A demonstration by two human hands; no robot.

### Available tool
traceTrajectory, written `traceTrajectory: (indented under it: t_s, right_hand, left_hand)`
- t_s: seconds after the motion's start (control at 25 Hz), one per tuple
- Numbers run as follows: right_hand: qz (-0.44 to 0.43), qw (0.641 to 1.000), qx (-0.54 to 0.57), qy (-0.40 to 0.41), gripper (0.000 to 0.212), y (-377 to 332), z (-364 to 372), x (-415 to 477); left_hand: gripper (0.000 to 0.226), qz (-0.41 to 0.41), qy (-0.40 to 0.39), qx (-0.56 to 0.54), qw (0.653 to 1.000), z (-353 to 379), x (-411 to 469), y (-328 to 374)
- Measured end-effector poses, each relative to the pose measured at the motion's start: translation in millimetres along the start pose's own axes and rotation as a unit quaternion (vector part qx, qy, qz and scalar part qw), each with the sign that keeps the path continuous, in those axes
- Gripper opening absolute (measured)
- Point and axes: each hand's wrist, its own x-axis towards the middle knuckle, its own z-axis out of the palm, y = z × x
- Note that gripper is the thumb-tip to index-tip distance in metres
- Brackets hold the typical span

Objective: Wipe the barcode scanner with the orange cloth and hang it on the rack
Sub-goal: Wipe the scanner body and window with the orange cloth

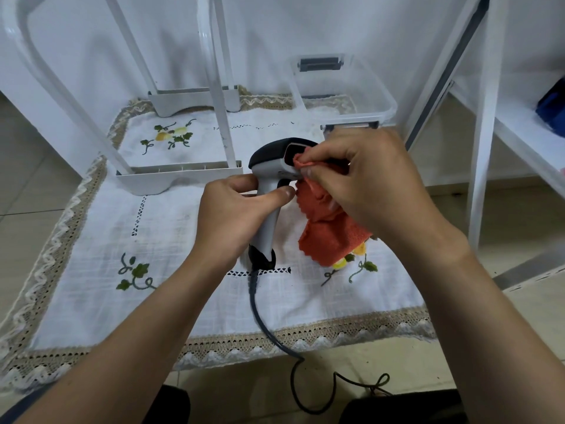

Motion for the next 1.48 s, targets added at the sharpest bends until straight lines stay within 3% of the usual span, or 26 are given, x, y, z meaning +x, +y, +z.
traceTrajectory:
  t_s: [0.12, 0.24, 0.56, 0.68, 0.84, 0.96, 1.08, 1.48]
  right_hand:
    - [0.009, 0.999, 0.013, 0.037, 0.014, 1.5, -0.9, 0.8]
    - [0.010, 1.000, 0.020, -0.005, 0.014, 0.6, -0.5, 0.0]
    - [0.022, 0.999, 0.039, 0.028, 0.013, 3.1, -0.3, 0.2]
    - [0.019, 0.999, 0.028, -0.013, 0.013, 3.3, -2.0, 0.0]
    - [0.024, 0.999, 0.022, 0.033, 0.013, 3.8, 0.1, 0.3]
    - [0.033, 0.999, 0.021, -0.017, 0.013, 1.5, 0.6, -0.9]
    - [0.053, 0.998, 0.016, 0.028, 0.014, 4.6, 0.9, -1.1]
    - [0.055, 0.998, 0.017, -0.023, 0.012, 6.3, -2.6, -0.4]
  left_hand:
    - [0.014, 0.005, 0.000, 0.008, 1.000, 1.3, -0.7, 0.0]
    - [0.014, -0.002, 0.003, 0.006, 1.000, 0.7, 0.7, -1.4]
    - [0.017, 0.002, 0.009, 0.003, 1.000, 0.1, 2.5, -2.9]
    - [0.017, 0.003, 0.013, 0.006, 1.000, 0.0, 3.0, -3.6]
    - [0.017, 0.007, 0.015, 0.011, 1.000, 0.1, 2.8, -4.1]
    - [0.016, 0.006, 0.019, 0.010, 1.000, -1.6, 3.0, -4.5]
    - [0.017, 0.008, 0.019, 0.011, 1.000, -2.1, 3.0, -4.6]
    - [0.019, 0.003, 0.022, 0.013, 1.000, -2.4, 4.0, -6.7]
